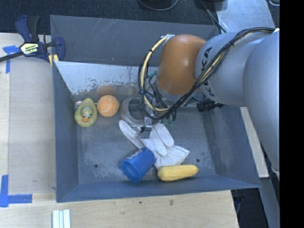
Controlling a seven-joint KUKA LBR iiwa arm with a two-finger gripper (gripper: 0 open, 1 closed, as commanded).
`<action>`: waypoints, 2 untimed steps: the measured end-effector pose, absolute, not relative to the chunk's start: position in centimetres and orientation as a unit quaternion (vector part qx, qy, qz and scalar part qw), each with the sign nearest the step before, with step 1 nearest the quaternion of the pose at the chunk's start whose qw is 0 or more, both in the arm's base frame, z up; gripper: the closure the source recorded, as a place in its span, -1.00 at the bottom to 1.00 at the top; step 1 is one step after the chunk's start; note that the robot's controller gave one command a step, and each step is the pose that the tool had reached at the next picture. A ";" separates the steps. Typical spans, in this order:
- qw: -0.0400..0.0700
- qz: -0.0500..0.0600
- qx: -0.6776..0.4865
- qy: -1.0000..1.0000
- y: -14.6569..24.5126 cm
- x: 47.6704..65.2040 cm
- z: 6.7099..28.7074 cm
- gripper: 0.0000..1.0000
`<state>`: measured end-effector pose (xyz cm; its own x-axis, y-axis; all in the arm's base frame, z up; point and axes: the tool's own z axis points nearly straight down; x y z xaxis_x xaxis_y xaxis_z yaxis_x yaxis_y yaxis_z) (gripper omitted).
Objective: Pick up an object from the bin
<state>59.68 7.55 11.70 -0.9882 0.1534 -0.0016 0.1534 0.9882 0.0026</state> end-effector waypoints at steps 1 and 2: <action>-0.001 0.000 0.052 0.999 7.5 59.8 10.2 -1.00; -0.016 0.004 0.082 0.997 5.0 60.9 7.3 1.00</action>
Offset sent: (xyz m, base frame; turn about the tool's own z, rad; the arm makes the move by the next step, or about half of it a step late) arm 0.0180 -0.0314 -0.0437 0.0194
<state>60.94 4.99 7.34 -0.9862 0.1627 0.0317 0.1629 0.9866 0.0047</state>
